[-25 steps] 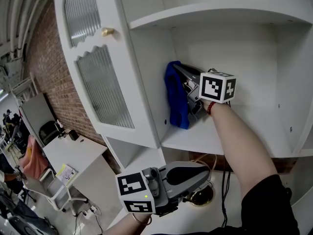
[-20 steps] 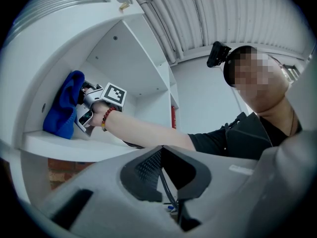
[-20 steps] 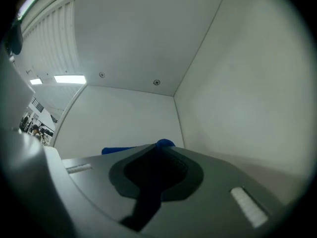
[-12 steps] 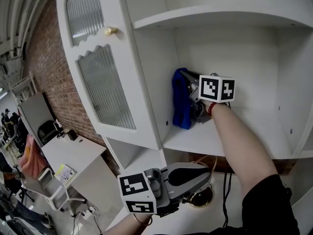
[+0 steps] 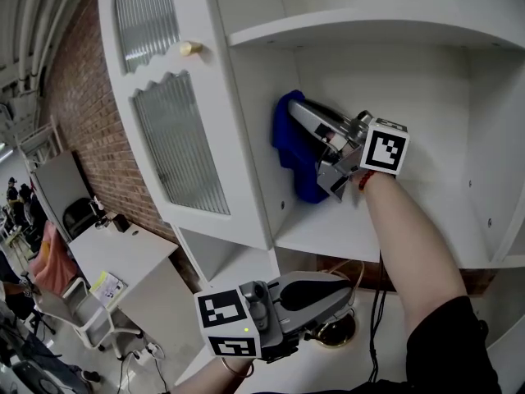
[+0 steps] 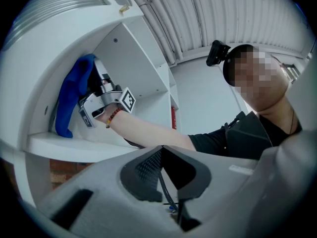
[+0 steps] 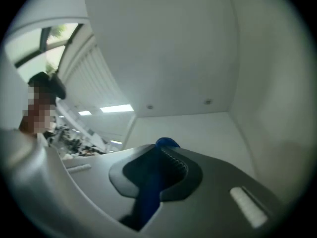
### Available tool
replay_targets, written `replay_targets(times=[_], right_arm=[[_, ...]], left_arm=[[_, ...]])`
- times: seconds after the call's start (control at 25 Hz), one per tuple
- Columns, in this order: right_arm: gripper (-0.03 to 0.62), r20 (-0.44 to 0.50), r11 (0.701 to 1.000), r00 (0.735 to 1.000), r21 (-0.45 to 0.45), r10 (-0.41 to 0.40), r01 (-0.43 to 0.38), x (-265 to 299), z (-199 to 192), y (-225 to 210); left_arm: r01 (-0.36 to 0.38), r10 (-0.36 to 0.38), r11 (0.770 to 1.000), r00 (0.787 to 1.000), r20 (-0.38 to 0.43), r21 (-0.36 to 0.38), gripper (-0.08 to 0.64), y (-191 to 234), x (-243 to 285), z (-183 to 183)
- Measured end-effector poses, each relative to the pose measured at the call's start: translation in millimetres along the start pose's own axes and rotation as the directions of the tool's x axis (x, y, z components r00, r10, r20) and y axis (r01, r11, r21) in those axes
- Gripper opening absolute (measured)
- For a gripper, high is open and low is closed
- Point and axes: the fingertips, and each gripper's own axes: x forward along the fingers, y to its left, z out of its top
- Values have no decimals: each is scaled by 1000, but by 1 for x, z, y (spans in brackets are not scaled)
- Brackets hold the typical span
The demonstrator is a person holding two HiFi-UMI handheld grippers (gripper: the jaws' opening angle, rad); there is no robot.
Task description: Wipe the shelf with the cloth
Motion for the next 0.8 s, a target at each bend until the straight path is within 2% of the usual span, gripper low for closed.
replay_targets(times=[0.08, 0.16, 0.28, 0.36, 0.48, 0.6, 0.72, 0.8], right_arm=[[29, -35, 980, 980, 5, 198, -198, 11, -3, 43], [29, -100, 951, 946, 28, 309, -308, 15, -13, 69], [29, -224, 927, 900, 82, 375, -366, 14, -40, 81], [31, -255, 924, 888, 123, 383, -363, 12, -50, 80], [31, -241, 942, 912, 134, 332, -307, 9, -49, 65], [32, -215, 971, 950, 133, 226, -201, 3, -47, 37], [38, -206, 993, 977, 113, 63, -40, -9, -47, 0], [40, -218, 993, 973, 72, -76, 94, -20, -50, -29]], left_arm=[[-12, 12, 1000, 1000, 0, 6, -3, 1, -3, 2], [-18, 18, 1000, 1000, 4, 8, -3, 1, -5, 5], [-17, 17, 1000, 1000, 4, 14, -3, -2, -5, 7], [-20, 19, 1000, 1000, 3, 15, -3, -2, -5, 7], [-26, 26, 1000, 1000, 5, 16, -3, -1, -6, 6], [-31, 31, 999, 1000, 1, 24, -3, -2, -6, 4], [-34, 34, 999, 999, 4, 26, -3, -2, -7, 5], [-37, 37, 999, 999, 5, 25, -3, -1, -8, 6]])
